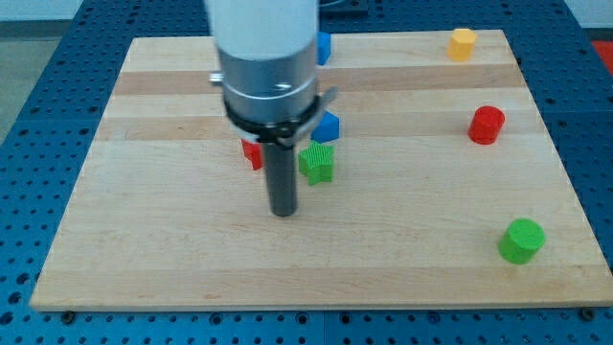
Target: Slide the red star slightly to the right
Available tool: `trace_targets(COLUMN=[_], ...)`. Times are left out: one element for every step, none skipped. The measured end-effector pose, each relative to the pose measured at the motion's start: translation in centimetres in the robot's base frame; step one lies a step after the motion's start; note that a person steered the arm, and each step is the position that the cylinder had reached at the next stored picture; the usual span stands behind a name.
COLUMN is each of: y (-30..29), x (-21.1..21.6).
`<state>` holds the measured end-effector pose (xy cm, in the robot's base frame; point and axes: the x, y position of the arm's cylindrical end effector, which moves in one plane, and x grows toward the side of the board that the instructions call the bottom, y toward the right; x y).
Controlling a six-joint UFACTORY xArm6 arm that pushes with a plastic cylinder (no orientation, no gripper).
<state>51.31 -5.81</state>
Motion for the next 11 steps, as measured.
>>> trace_targets(y=[-3.6,-5.8,-5.8,-5.8,-5.8,-5.8,-5.6,-5.0,-4.4,-4.4,-4.4], x=[-1.9,-4.8,-6.2,-7.5,-7.9,-7.8,-7.7,-7.7,-7.7,-7.6,-6.3])
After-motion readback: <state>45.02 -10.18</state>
